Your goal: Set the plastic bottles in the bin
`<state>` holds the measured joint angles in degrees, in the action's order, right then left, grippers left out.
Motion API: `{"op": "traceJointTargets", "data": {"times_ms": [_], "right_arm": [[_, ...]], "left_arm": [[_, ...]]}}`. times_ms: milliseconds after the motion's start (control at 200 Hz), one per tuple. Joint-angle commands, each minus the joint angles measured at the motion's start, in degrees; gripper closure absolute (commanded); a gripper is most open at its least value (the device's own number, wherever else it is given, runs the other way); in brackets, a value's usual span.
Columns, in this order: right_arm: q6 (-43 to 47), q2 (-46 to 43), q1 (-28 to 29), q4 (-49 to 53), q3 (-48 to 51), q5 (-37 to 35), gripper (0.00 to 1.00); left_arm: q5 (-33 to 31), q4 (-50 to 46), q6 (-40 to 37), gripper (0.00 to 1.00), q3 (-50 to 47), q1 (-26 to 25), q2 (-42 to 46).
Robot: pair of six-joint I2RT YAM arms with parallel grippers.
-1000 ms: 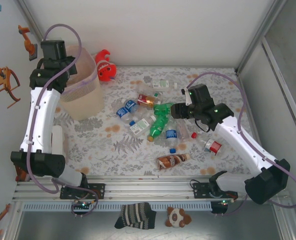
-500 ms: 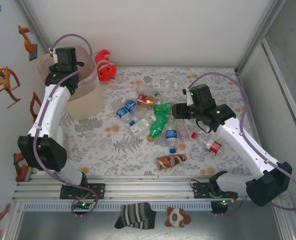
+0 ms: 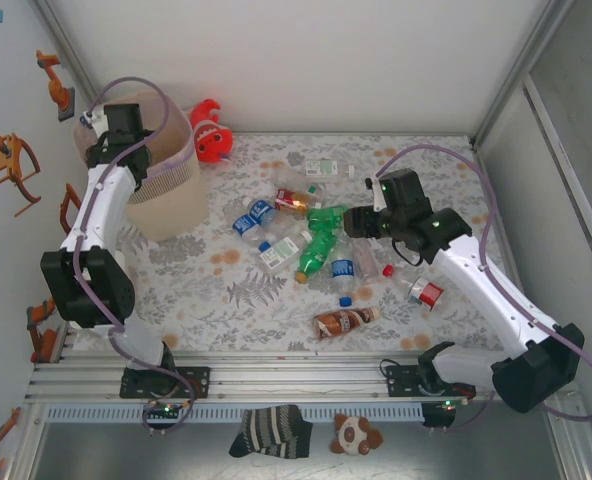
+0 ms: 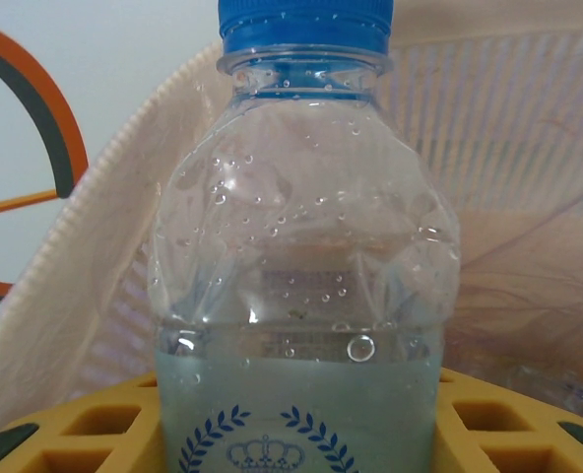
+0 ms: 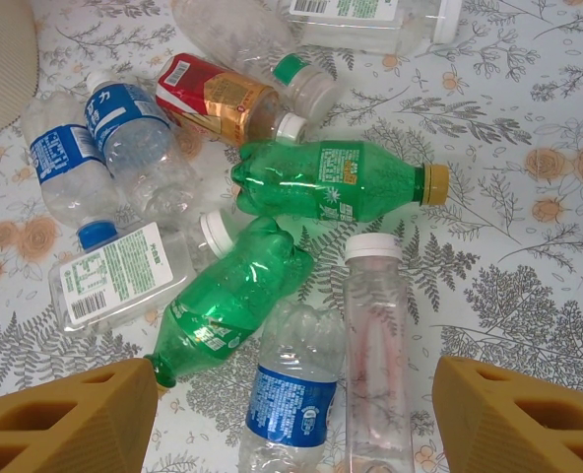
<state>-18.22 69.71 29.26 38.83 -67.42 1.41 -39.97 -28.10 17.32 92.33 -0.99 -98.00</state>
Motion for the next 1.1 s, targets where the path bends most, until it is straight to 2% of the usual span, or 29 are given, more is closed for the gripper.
{"op": "traceJointTargets", "data": {"times_ms": [0,446,636,966,1092], "right_arm": [[0.12,0.12,-0.39,1.16,-1.79,0.00,0.27],[0.11,2.01,-0.36,0.90,-2.78,0.68,0.27],[0.20,3.12,-0.36,0.72,-3.42,1.13,0.27],[0.38,4.56,-0.39,0.19,-4.46,2.13,0.27],[0.72,4.57,-0.34,0.19,-4.88,2.17,0.27]], "left_arm": [[1.68,-0.81,2.54,0.52,1.04,1.55,-1.86],[7.32,-5.31,5.21,0.52,3.19,3.44,-8.70],[12.62,-9.12,6.96,0.52,3.89,4.40,-8.99],[20.51,-17.02,9.54,0.46,5.16,4.48,-9.03],[21.45,-19.50,9.92,0.38,6.40,4.51,-9.32]]}}
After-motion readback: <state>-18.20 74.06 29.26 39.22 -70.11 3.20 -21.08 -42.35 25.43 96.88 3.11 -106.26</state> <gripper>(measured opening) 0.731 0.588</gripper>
